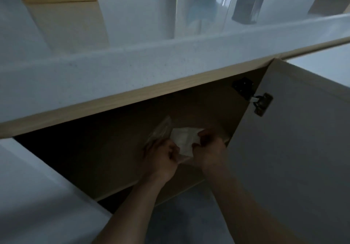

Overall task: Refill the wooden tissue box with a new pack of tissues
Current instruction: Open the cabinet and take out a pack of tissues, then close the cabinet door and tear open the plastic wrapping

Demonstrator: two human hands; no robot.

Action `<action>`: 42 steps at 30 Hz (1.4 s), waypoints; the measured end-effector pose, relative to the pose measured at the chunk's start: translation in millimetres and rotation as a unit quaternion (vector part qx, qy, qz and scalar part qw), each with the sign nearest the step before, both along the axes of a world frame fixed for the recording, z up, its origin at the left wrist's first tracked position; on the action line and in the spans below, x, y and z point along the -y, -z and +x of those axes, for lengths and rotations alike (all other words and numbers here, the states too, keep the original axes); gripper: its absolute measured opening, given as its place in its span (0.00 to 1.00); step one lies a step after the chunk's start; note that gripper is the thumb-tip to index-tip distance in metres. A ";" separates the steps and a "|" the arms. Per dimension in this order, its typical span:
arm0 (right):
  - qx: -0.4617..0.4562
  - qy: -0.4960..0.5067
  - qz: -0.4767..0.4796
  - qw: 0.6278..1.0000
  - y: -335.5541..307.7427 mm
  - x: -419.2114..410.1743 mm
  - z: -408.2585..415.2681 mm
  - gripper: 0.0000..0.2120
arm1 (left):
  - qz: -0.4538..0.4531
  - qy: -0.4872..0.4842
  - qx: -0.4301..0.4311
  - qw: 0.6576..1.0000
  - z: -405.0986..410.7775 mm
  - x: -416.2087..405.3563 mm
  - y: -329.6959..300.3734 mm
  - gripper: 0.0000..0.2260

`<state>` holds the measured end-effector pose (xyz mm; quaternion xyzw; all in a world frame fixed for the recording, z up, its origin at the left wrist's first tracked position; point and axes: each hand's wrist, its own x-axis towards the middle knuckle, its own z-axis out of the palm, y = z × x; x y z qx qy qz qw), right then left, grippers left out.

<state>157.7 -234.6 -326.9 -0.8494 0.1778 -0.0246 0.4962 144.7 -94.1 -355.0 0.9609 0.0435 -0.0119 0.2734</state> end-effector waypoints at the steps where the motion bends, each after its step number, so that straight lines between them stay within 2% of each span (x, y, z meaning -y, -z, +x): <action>1: -0.009 0.010 0.015 1.000 -6.3 1.5 -4.6 0.17 | -0.009 -0.007 -0.003 1.000 -4.6 -1.6 -3.5 0.06; 7: -0.010 0.046 0.109 0.993 -50.1 3.6 -33.1 0.17 | -0.061 -0.061 -0.033 0.996 -40.5 -11.8 -42.2 0.08; 10: -0.048 0.046 0.159 0.985 -85.5 8.1 -52.7 0.19 | -0.069 -0.082 -0.089 0.990 -60.6 -16.4 -67.5 0.16; 13: -0.090 0.042 0.167 0.981 -130.2 15.0 -70.1 0.19 | -0.103 -0.132 -0.163 0.972 -78.5 -18.6 -108.9 0.25; 18: -0.140 0.037 0.180 0.973 -200.9 20.0 -101.3 0.18 | -0.217 -0.219 -0.182 0.934 -116.4 -10.7 -209.4 0.31; 20: -0.153 0.031 0.184 0.970 -227.6 20.1 -113.3 0.18 | -0.233 -0.238 -0.196 0.922 -132.5 -8.4 -239.0 0.30; 23: -0.161 0.023 0.174 0.971 -259.6 24.5 -126.8 0.19 | -0.226 -0.256 -0.197 0.919 -151.7 -6.6 -275.1 0.17; 25: -0.166 0.010 0.155 0.974 -274.9 30.0 -135.3 0.21 | -0.219 -0.263 -0.188 0.920 -162.1 -5.4 -295.8 0.08; 28: -0.170 -0.022 0.124 0.977 -297.1 38.8 -143.6 0.21 | -0.216 -0.252 -0.148 0.932 -172.4 -2.2 -330.9 0.09; 31: -0.168 -0.053 0.075 0.981 -312.3 46.9 -149.8 0.17 | -0.212 -0.243 -0.106 0.940 -175.0 0.2 -362.6 0.09; 33: -0.142 -0.067 -0.002 0.988 -318.1 57.5 -151.3 0.16 | -0.216 -0.248 -0.085 0.941 -174.1 0.5 -380.5 0.10; 36: -0.125 -0.079 -0.124 0.981 -324.2 89.7 -151.4 0.22 | -0.210 -0.251 -0.068 0.943 -174.5 -0.3 -398.7 0.12; 42: -0.135 -0.068 -0.318 0.936 -319.1 171.0 -167.5 0.33 | -0.184 -0.226 -0.048 0.955 -183.9 2.0 -415.3 0.13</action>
